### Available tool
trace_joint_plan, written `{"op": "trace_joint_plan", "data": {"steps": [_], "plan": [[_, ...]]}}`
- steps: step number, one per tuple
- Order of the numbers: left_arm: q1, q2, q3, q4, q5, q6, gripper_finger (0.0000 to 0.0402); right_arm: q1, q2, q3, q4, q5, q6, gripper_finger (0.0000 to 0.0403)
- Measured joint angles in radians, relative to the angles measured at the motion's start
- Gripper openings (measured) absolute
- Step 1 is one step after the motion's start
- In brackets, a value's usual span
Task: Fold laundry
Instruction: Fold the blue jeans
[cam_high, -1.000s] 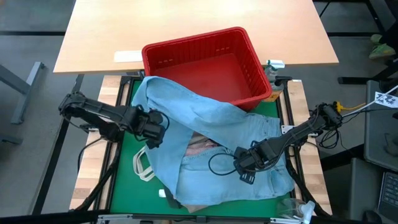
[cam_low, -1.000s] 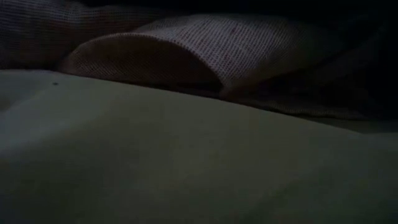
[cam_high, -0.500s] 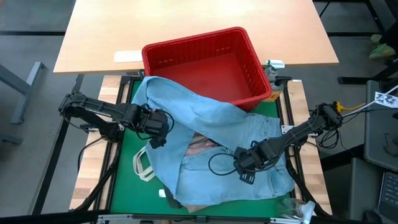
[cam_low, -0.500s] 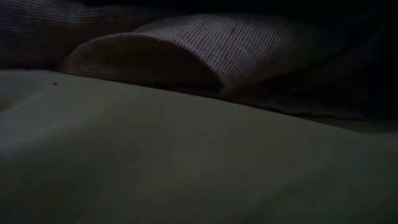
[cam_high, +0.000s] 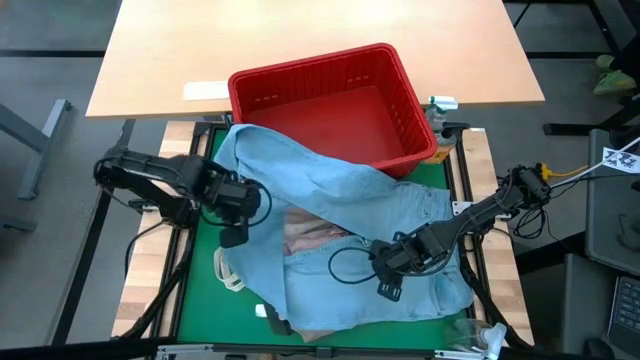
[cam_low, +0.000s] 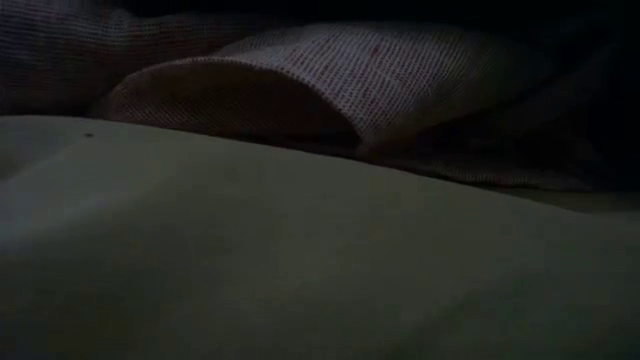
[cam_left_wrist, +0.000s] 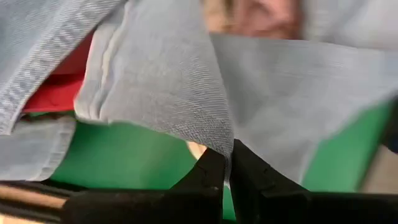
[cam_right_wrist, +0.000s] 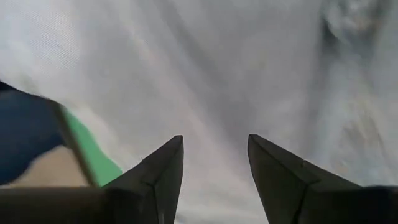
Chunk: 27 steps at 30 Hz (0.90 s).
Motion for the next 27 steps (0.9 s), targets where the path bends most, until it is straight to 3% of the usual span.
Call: {"op": "trace_joint_plan", "data": {"steps": [5, 9, 12, 18, 27], "plan": [[-0.035, -0.001, 0.137, -0.03, 0.109, 0.065, 0.0004, 0.0, 0.0, 0.0, 0.169, 0.112, -0.036, 0.0182], [-0.077, -0.007, 0.236, -0.029, 0.147, 0.139, 0.0004, -0.017, 0.0, 0.0, 0.319, 0.262, -0.078, 0.0182], [-0.116, -0.007, 0.302, -0.028, 0.163, 0.175, 0.0004, -0.051, 0.0, 0.0, 0.425, 0.311, -0.098, 0.0182], [-0.205, -0.01, 0.385, -0.027, 0.179, 0.205, 0.0004, -0.128, 0.0, 0.0, 0.606, 0.296, -0.118, 0.0182], [-0.31, -0.011, 0.386, 0.005, 0.163, 0.206, 0.0003, -0.193, 0.0, 0.0, 0.934, 0.105, -0.261, 0.0182]]}}
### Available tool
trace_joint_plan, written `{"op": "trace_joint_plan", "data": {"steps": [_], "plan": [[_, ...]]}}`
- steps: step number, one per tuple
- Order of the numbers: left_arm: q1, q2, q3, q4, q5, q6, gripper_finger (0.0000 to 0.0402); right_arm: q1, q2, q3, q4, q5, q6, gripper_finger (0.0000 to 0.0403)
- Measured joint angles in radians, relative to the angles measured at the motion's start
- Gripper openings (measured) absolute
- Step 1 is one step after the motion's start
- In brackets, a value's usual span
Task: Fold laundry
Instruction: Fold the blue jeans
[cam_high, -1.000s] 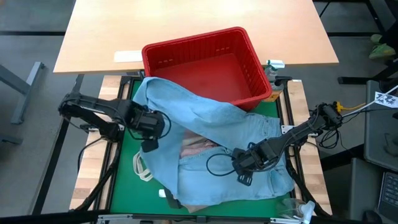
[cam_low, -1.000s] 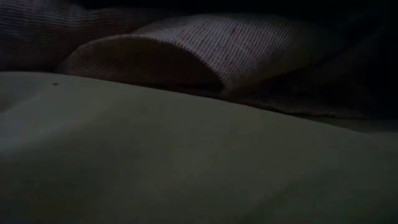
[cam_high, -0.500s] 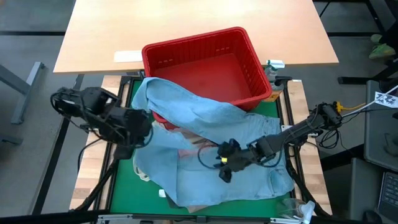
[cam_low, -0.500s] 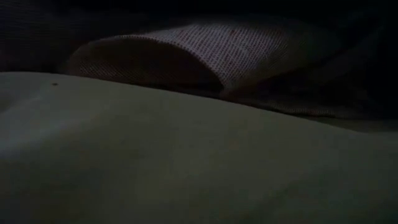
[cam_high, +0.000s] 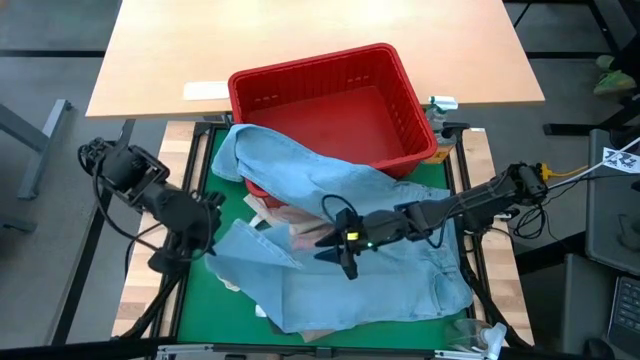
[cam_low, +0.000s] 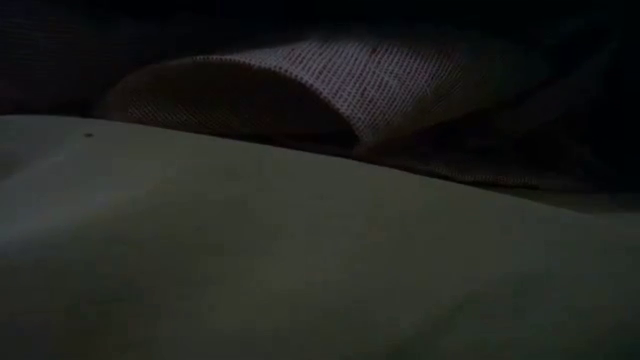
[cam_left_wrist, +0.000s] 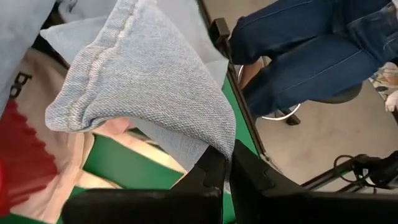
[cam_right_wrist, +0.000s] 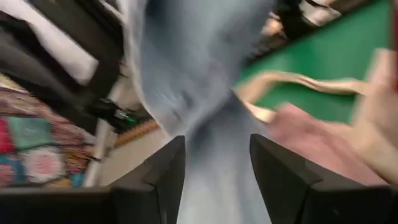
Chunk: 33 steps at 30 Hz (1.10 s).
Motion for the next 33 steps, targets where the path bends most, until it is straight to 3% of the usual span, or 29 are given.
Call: {"op": "trace_joint_plan", "data": {"steps": [6, 17, 24, 33], "plan": [[-0.033, 0.006, 0.0, 0.065, -0.013, 0.002, 0.0003, -0.032, -0.001, 0.0, 0.186, -0.017, 0.0, 0.0182], [-0.043, 0.009, 0.0, 0.107, -0.101, 0.002, 0.0003, -0.056, -0.001, 0.0, 0.355, -0.093, 0.0, 0.0182], [-0.042, 0.035, 0.0, 0.167, -0.132, 0.052, 0.0003, -0.056, 0.0, 0.0, 0.362, -0.102, 0.012, 0.0182], [-0.019, 0.086, 0.0, 0.209, -0.184, 0.125, 0.0003, -0.055, 0.015, 0.0, 0.35, -0.237, 0.133, 0.0182]]}}
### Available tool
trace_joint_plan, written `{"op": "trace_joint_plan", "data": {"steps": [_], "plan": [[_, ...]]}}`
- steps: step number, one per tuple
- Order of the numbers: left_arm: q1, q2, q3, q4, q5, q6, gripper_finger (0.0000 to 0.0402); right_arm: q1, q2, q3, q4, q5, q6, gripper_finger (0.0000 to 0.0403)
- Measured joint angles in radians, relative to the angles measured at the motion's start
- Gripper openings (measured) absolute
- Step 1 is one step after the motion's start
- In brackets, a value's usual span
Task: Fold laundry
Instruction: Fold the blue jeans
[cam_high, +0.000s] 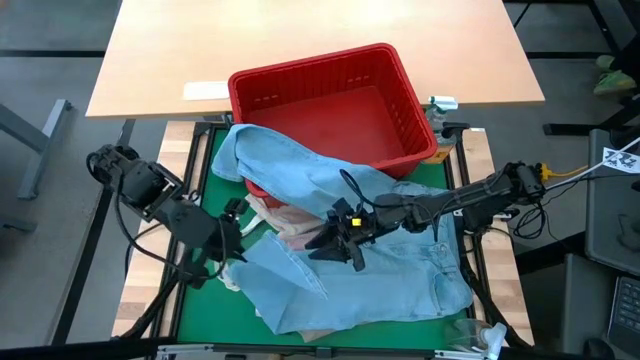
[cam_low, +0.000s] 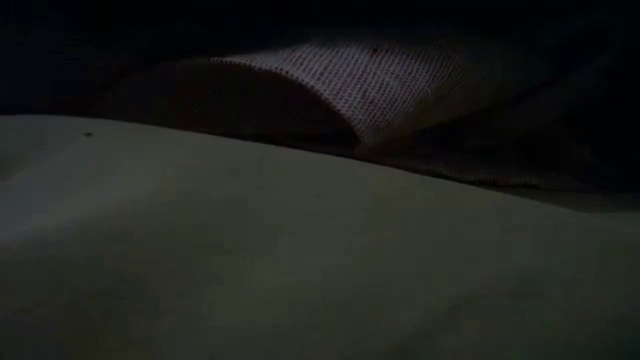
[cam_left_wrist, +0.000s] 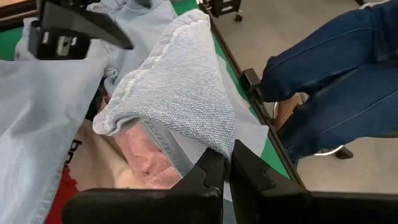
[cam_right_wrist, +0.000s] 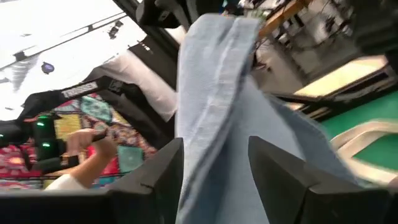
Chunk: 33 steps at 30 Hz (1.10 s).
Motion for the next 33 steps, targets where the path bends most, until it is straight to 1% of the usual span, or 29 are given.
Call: {"op": "trace_joint_plan", "data": {"steps": [8, 13, 18, 28, 31, 33], "plan": [[0.012, 0.009, 0.0, 0.0, -0.002, 0.006, 0.0003, 0.001, 0.0, 0.0, -0.08, -0.038, 0.117, 0.0182], [0.012, 0.009, 0.0, 0.0, -0.01, 0.006, 0.0003, 0.0, 0.0, 0.0, -0.109, -0.069, 0.122, 0.0182], [0.013, 0.009, 0.0, 0.0, -0.104, 0.006, 0.0004, 0.001, 0.0, 0.0, -0.11, -0.109, 0.122, 0.0182], [0.026, 0.009, 0.0, 0.0, -0.134, 0.006, 0.0004, 0.001, 0.0, 0.0, -0.085, -0.098, 0.086, 0.0181], [0.026, 0.009, 0.0, 0.0, -0.135, 0.006, 0.0004, 0.001, 0.0, 0.0, -0.07, -0.098, 0.057, 0.0166], [0.026, 0.009, 0.0, 0.0, -0.135, 0.006, 0.0004, 0.001, 0.0, 0.0, -0.047, -0.098, 0.054, 0.014]]}}
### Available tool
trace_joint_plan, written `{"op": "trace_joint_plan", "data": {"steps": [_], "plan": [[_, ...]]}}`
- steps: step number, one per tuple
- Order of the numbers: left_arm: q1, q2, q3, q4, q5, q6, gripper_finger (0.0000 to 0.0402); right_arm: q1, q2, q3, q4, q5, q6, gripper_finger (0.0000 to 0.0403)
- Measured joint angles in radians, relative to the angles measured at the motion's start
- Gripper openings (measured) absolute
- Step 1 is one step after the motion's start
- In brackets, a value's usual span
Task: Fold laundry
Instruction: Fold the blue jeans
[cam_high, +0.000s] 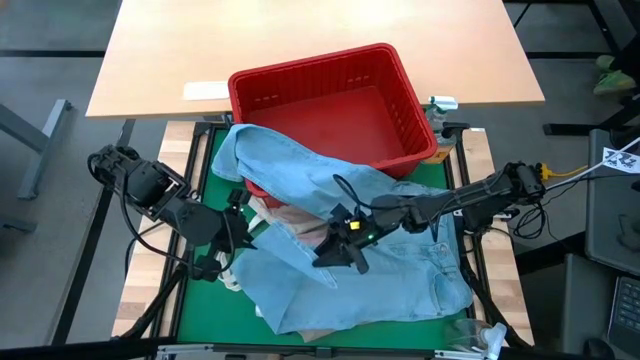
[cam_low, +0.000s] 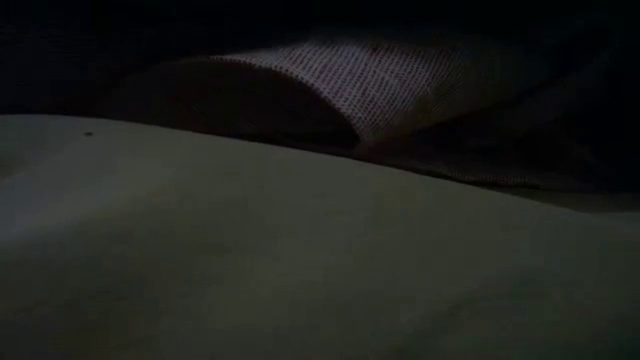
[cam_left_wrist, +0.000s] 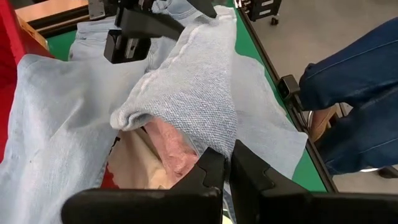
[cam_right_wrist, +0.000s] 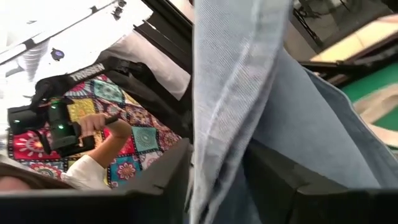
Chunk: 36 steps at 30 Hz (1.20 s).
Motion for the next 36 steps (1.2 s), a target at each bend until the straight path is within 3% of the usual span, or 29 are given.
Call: {"op": "trace_joint_plan", "data": {"steps": [5, 7, 12, 16, 25, 32, 36], "plan": [[0.0, 0.0, 0.0, 0.0, 0.0, 0.0, 0.0005, 0.0, 0.0, 0.0, 0.047, -0.001, 0.0, 0.0032], [0.0, 0.0, 0.0, 0.0, 0.0, 0.0, 0.0005, 0.0, 0.0, 0.0, 0.081, -0.001, -0.004, 0.0012], [0.0, -0.001, 0.0, 0.0, -0.002, 0.0, 0.0005, 0.0, 0.0, 0.0, 0.151, -0.042, 0.002, 0.0033], [-0.001, -0.001, 0.0, 0.0, -0.067, -0.005, 0.0013, 0.0, -0.006, 0.0, 0.185, -0.067, 0.002, 0.0011], [0.016, 0.026, 0.0, 0.0, -0.156, 0.0, 0.0118, 0.0, -0.023, 0.034, 0.228, -0.134, 0.008, 0.0015], [0.039, 0.085, 0.0, -0.016, -0.134, -0.009, 0.0158, 0.042, -0.038, 0.085, 0.164, -0.195, 0.001, 0.0015], [0.037, 0.103, 0.0, -0.025, -0.029, -0.024, 0.0159, 0.098, -0.058, 0.085, 0.018, -0.125, 0.001, 0.0011]]}}
